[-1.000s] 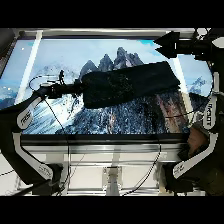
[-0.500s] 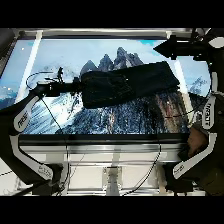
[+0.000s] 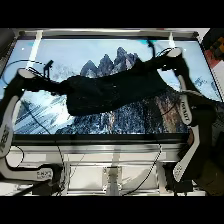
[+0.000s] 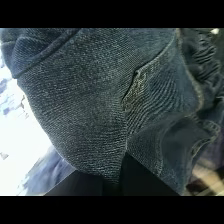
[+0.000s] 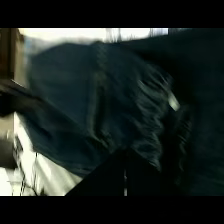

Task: Fold the clothes and pants, and hang the long-sleeved shirts on hangers.

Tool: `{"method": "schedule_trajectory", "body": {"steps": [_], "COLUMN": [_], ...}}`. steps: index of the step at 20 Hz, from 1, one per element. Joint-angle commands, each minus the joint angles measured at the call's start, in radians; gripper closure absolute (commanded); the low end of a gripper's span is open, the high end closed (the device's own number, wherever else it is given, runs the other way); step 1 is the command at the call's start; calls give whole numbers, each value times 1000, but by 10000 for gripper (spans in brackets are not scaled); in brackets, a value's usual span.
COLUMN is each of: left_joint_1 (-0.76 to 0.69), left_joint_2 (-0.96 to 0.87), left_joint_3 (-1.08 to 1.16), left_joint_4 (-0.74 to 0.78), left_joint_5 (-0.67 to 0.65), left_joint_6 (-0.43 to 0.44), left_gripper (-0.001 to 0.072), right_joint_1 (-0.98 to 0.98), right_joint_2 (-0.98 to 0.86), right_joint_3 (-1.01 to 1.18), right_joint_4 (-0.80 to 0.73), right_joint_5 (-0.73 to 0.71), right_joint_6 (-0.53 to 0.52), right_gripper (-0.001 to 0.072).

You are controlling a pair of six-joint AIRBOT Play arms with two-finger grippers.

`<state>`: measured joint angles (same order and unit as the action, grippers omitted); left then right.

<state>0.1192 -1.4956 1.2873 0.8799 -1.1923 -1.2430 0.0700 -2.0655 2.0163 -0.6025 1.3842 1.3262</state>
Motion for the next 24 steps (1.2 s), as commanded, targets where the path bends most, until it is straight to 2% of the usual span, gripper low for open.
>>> {"method": "schedule_trajectory", "body": {"steps": [1,4,11,15,18,22,24], "left_joint_1": [53,117,165,163,160,114,79], "left_joint_2": [145,263,374,372,372,372,363], "left_joint_3": [1,1,2,2,2,2,2], "left_joint_4": [82,82,68,-54,-143,-148,-148], "left_joint_5": [-70,-130,-181,-181,-167,-150,-124], "left_joint_6": [-41,-96,-113,-114,-111,-111,-112], "left_gripper": [675,675,673,673,673,674,674], "right_joint_1": [99,169,327,389,401,362,298], "right_joint_2": [-98,-154,-198,-211,-225,-214,-173], "right_joint_3": [0,0,0,0,0,17,18], "right_joint_4": [-7,-5,2,3,1,-12,-122], "right_joint_5": [72,72,16,-137,-172,-206,-206], "right_joint_6": [1,18,52,99,167,214,271], "right_gripper": [697,697,697,698,698,702,702]}}
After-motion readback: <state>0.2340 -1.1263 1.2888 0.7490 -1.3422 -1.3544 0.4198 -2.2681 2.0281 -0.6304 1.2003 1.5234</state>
